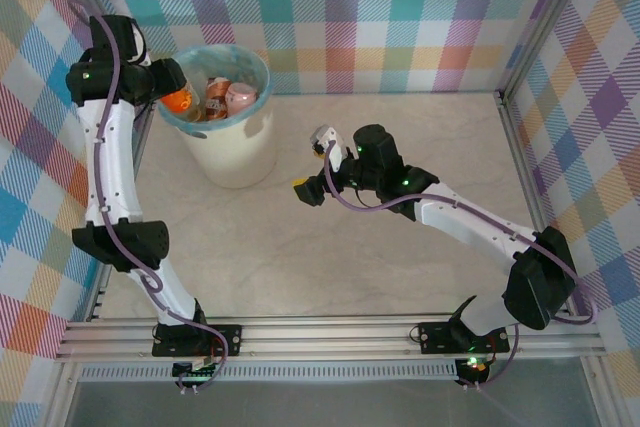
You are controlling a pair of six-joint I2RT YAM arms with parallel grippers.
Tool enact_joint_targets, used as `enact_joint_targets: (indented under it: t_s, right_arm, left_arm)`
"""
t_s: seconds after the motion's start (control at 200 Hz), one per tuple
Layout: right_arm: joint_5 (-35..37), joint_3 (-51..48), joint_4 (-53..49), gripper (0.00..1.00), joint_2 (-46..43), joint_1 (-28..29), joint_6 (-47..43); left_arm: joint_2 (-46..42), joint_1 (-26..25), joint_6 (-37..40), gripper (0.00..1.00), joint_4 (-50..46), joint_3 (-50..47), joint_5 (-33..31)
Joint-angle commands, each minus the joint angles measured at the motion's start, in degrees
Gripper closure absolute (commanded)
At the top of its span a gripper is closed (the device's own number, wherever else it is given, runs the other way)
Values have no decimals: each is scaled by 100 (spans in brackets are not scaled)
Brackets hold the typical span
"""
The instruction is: Put the plastic bottles in the bin
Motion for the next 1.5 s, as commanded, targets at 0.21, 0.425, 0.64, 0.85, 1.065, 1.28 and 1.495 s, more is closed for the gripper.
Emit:
enact_joint_targets:
  t_s: [0.21,0.425,0.64,0.85,1.065,1.28,1.495]
  right_arm:
    - [-42,-46,-194,0,-43,39,-124]
    - [-51,-96,-168,0,-74,61,-12]
    - [-69,45,-253,0,-39,126,-1]
    - [-35,102,-261,0,-63,171,-18]
    - [81,111,-285,0,-109,180,-54]
    - [609,275,-520,0,-83,171,-109]
    - [1256,167,-503,0,-271,-130,19]
  left_arm:
    - [776,-618,409,45,-345,-263,-372]
    - [1064,-701,453,42,-488,-360,-500]
    - [963,-703,380,22,-467,290,-265]
    - [527,-683,275,6,-354,1013,-475]
    - [-81,-674,245,12,-157,781,-620]
    - [-1708,-767,-73,24,1179,-1479,-182]
    - [-4274,-1230,47,24,3701,-5370,-43]
